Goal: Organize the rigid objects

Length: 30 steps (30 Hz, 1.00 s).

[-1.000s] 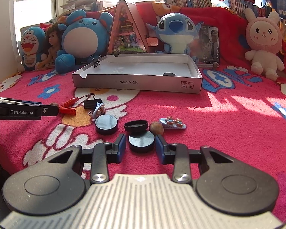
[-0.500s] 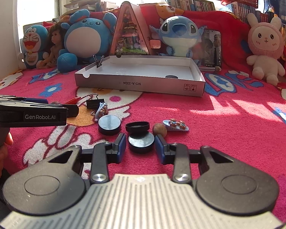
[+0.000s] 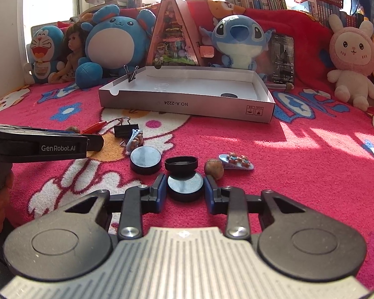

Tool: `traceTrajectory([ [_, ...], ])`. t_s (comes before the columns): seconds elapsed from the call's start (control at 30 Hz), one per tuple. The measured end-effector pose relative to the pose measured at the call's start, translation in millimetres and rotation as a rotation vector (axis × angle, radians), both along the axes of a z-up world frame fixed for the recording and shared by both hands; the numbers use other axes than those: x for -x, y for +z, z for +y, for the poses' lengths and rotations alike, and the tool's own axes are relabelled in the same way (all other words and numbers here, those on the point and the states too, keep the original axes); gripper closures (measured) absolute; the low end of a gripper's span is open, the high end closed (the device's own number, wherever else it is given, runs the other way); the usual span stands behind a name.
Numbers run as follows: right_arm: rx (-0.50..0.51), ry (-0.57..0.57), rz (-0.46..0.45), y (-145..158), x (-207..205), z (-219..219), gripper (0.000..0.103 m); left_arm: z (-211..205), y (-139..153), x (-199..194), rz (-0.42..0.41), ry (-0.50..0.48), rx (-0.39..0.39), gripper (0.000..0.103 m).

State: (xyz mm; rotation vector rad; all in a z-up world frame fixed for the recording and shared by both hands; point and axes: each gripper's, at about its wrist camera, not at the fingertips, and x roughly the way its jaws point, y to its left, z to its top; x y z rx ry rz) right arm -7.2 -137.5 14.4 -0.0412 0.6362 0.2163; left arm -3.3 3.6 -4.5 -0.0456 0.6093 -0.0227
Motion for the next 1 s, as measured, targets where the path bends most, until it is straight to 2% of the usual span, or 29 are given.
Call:
traceTrajectory([
  [0.23,0.005,0.009,0.013,9,11,-6,0.065,2,14,6,-0.024,-0.029,-0.01,0.061],
  [0.43,-0.026,-0.013,-0.011,27,6,-16,0.065,6,31,-1,-0.045,-0.043,-0.011,0.061],
  [0.77,-0.083,-0.051,-0.05,44,-31,-25,0.065,14,55,-36,-0.038,-0.075,0.022,0.061],
  [0.9,-0.134,-0.075,-0.036,48,-55,-33,0.065,18,62,-58,-0.014,-0.084,0.061,0.061],
  [1.0,-0.159,-0.086,-0.022,52,-72,-38,0.065,16,65,-77,-0.015,-0.092,0.047,0.061],
])
